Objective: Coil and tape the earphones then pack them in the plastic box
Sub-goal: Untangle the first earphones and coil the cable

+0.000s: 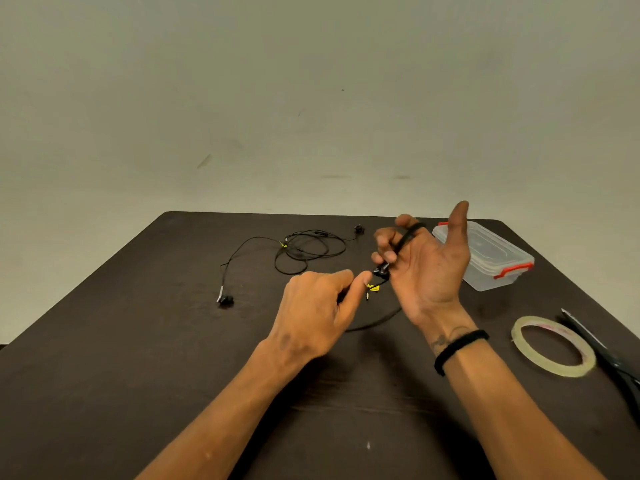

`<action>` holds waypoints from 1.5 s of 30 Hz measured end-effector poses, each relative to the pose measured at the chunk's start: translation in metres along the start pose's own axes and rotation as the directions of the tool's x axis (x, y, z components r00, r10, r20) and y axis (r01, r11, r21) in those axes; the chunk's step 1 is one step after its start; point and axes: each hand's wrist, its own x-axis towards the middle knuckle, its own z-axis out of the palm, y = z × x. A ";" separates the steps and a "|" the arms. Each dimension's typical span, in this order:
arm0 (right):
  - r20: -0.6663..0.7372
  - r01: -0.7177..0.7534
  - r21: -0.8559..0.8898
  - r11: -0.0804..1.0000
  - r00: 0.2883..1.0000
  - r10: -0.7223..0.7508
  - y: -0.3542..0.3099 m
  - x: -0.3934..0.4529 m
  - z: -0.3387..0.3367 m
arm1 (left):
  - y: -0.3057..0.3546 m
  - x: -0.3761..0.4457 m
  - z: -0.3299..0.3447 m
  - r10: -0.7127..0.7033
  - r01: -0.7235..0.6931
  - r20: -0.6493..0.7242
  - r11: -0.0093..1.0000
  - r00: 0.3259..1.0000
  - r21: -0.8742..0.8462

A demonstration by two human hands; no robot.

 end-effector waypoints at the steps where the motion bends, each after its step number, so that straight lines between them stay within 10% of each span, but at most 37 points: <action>1: -0.004 -0.002 -0.089 0.996 1.000 0.001 0.002 0.000 0.000 | 0.001 0.001 -0.002 0.017 -0.017 -0.036 1.000 0.999 -0.001; 18: 0.241 -0.134 -0.730 0.670 0.867 0.437 0.023 -0.017 0.019 | -0.021 0.018 -0.036 0.027 -0.026 -0.339 1.000 0.940 0.008; 30: 0.552 -0.516 -0.393 0.761 0.529 0.644 0.021 -0.024 0.033 | -0.028 0.019 -0.034 -0.222 0.158 -0.307 0.962 0.926 -0.221; 37: 0.640 -0.602 -0.108 0.791 0.566 0.519 0.014 -0.022 0.034 | -0.022 0.012 -0.014 -0.296 0.219 -0.144 0.891 0.944 -0.398; 45: 0.516 -0.454 0.204 0.868 0.803 0.299 0.007 -0.017 0.026 | -0.022 0.002 0.006 -0.283 0.277 0.012 0.928 0.959 -0.250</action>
